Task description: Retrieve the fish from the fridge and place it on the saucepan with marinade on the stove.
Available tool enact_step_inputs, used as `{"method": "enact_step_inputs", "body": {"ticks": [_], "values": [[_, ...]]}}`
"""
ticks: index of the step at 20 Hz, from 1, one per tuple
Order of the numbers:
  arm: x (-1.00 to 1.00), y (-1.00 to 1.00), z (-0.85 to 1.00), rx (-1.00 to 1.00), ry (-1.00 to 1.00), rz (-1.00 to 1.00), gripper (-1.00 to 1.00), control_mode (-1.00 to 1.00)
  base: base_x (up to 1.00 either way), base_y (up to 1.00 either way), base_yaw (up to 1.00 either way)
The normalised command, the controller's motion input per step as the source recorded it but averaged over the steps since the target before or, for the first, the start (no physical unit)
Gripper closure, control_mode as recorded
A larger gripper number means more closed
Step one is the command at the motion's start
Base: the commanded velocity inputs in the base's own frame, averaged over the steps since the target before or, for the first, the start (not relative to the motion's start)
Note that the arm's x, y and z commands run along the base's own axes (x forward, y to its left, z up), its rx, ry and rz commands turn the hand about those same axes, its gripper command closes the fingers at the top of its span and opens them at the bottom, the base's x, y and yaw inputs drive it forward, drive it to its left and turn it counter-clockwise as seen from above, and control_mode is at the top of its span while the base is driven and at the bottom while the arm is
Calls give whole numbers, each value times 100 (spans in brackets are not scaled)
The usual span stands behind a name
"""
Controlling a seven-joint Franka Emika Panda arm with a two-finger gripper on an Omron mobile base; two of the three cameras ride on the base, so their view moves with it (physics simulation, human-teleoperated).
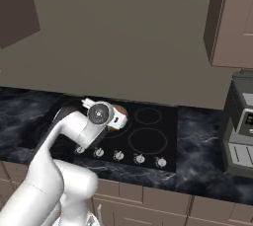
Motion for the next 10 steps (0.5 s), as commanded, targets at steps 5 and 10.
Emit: {"method": "enact_step_inputs", "body": {"ticks": [5,10], "values": [[-97,-66,45,12,-32,0,-100,-100,0,0,0],[-78,-65,57,11,-26,0,-100,-100,0,0,0]]}}
